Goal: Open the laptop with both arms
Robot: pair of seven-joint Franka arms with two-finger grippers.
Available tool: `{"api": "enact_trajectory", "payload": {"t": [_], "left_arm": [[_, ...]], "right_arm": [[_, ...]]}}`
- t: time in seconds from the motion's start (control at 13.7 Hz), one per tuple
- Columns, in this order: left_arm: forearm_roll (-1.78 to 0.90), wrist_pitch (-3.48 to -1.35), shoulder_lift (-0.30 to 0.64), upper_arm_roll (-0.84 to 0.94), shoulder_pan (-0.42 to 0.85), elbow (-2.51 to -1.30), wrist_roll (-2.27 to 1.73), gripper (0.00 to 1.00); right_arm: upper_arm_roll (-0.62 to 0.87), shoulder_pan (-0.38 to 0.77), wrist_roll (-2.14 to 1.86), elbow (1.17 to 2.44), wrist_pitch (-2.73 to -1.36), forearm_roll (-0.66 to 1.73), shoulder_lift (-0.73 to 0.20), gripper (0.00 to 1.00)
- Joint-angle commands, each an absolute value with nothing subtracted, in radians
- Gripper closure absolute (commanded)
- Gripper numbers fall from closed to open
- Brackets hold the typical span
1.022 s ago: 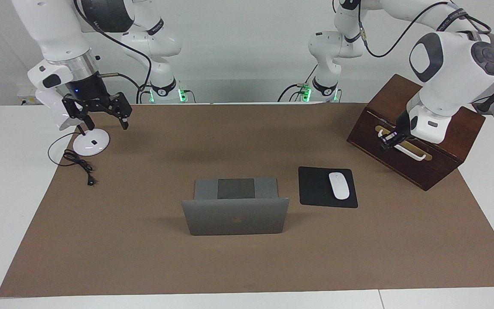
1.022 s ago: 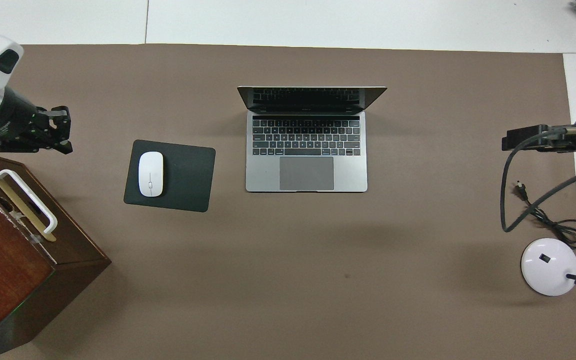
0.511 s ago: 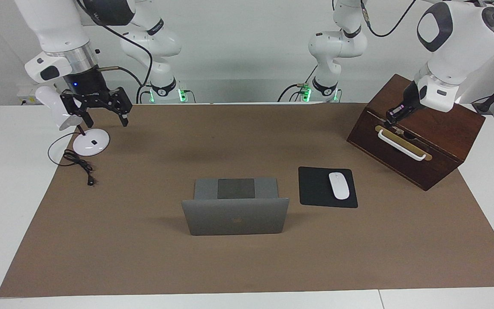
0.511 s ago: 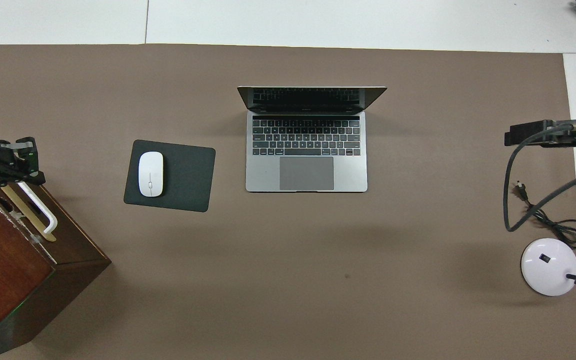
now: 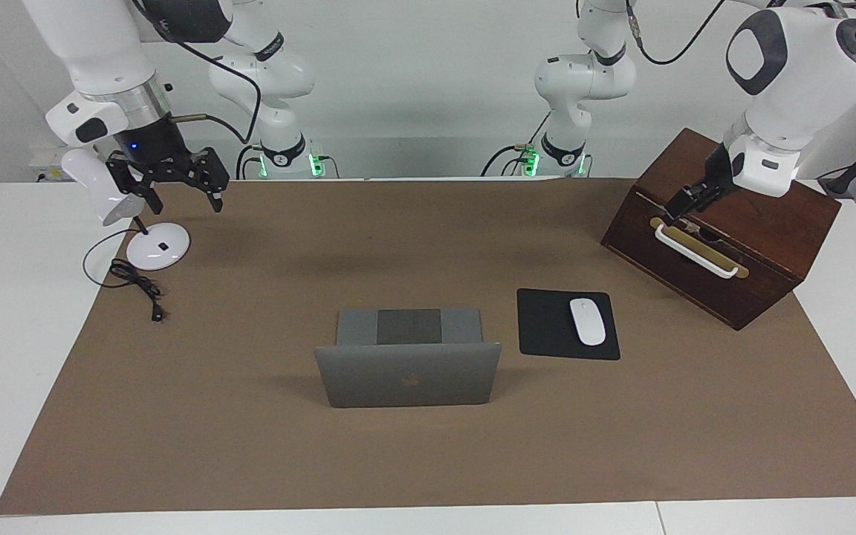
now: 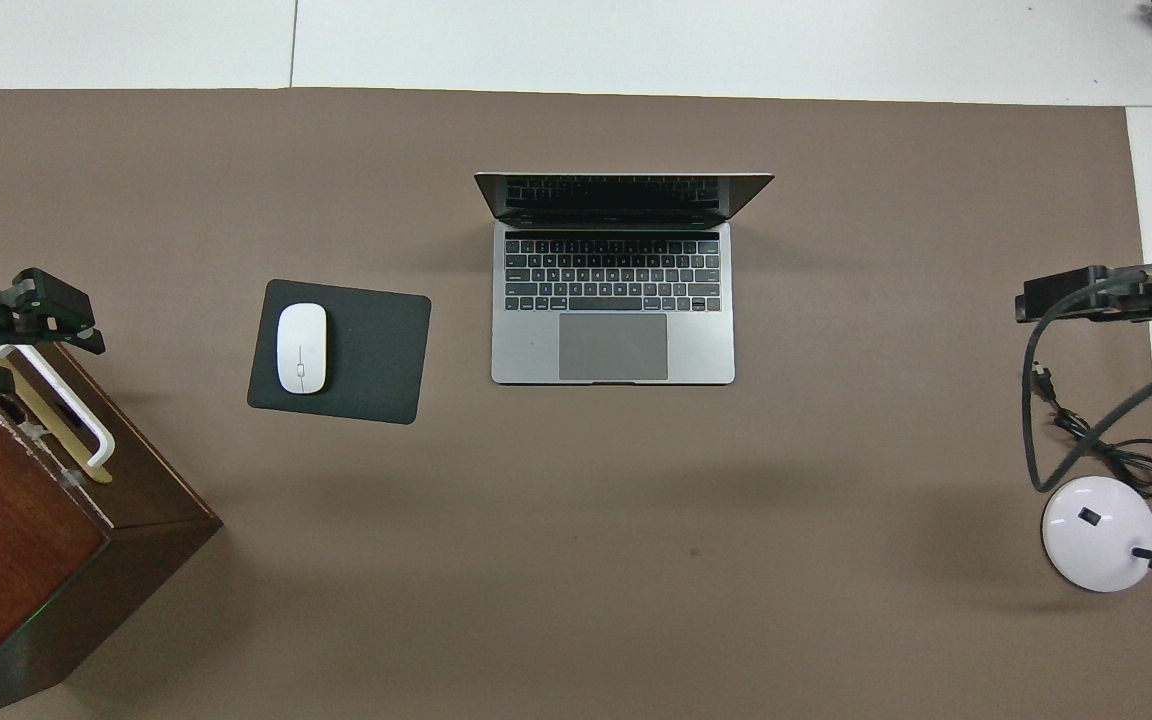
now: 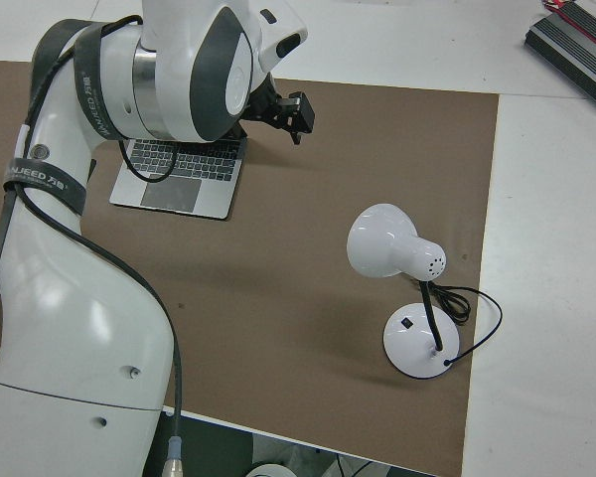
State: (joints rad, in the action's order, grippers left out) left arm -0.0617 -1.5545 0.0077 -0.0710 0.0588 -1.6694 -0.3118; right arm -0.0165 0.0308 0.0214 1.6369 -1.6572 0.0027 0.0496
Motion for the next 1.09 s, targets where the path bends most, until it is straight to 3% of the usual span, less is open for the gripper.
{"api": "enact_trajectory", "payload": {"t": [0.0, 0.51, 1.02], "left_arm": [[-0.038, -1.578, -0.021, -0.071, 0.052, -1.701, -0.189, 0.00], [-0.038, -1.578, -0.080, -0.072, 0.051, -1.790, -0.130, 0.00], [-0.040, -1.649, -0.029, -0.103, 0.074, -1.752, -0.132, 0.00]], "right_arm": [[-0.009, 0.018, -0.005, 1.611, -1.586, -0.020, 0.040, 0.00], [-0.009, 0.018, -0.002, 1.611, -1.560, -0.014, 0.044, 0.00], [-0.009, 0.018, 0.005, 1.611, -1.562, -0.011, 0.046, 0.00]]}}
